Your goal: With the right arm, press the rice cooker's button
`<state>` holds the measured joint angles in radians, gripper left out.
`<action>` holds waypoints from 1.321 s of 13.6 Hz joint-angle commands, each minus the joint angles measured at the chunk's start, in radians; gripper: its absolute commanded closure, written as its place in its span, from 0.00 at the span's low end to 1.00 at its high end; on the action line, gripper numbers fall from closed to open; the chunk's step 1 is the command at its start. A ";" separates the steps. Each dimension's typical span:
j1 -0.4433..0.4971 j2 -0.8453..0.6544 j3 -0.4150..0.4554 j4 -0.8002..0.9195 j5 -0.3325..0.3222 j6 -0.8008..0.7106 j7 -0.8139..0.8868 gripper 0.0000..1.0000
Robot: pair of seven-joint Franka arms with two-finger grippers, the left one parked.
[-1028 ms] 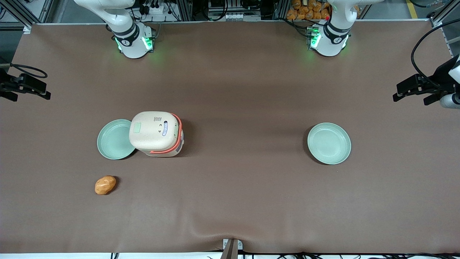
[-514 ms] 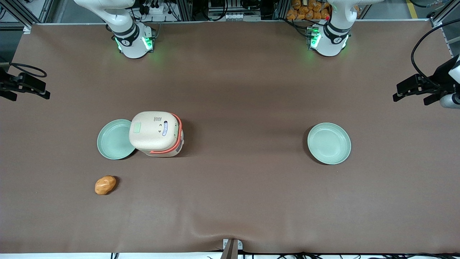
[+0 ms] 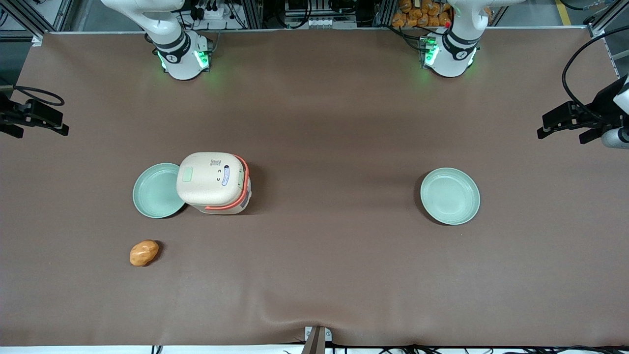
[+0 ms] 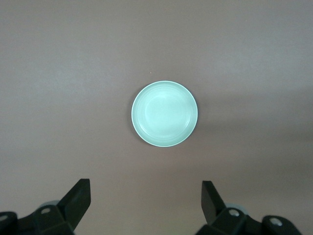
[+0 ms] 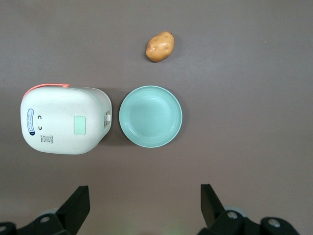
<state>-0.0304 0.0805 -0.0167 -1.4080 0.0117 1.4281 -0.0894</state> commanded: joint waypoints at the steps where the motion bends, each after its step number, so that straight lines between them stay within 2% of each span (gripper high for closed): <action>1: 0.016 -0.010 0.006 0.000 -0.013 0.050 -0.012 0.00; 3: 0.041 -0.010 0.007 0.000 -0.013 0.129 -0.010 0.00; 11: 0.072 0.048 0.066 -0.012 0.002 0.164 -0.006 0.00; 12: 0.076 0.060 0.066 -0.023 0.019 0.164 -0.004 0.00; 14: 0.079 0.071 0.066 -0.057 0.092 0.181 0.003 0.00; 15: 0.079 0.080 0.064 -0.075 0.121 0.178 0.004 0.09; 18: 0.093 0.106 0.064 -0.121 0.122 0.183 0.004 0.54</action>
<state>0.0521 0.1836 0.0470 -1.4989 0.1176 1.5983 -0.0902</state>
